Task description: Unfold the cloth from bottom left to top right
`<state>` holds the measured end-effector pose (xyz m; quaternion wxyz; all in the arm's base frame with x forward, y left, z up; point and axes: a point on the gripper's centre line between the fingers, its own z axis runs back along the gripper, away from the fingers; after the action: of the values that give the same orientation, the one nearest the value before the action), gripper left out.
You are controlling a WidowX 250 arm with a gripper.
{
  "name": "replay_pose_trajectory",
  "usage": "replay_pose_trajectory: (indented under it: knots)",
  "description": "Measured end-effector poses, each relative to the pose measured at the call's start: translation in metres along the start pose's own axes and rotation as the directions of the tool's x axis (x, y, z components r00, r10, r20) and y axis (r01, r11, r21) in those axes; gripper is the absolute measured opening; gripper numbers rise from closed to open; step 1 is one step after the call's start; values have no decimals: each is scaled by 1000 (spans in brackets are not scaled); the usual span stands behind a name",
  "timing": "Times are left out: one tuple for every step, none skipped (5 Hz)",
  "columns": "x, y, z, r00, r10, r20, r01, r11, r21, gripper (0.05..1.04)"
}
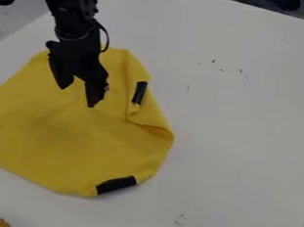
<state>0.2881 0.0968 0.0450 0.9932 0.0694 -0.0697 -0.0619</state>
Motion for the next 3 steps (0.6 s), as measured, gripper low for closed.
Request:
replay_pose_trajectory:
  knots:
    - [21,-36,7,997,-79,23,79,997,-2,1001]
    - [44,-56,12,991,-131,37,131,991,-7,1001]
    - [67,-67,12,982,-184,46,185,983,-15,1001]
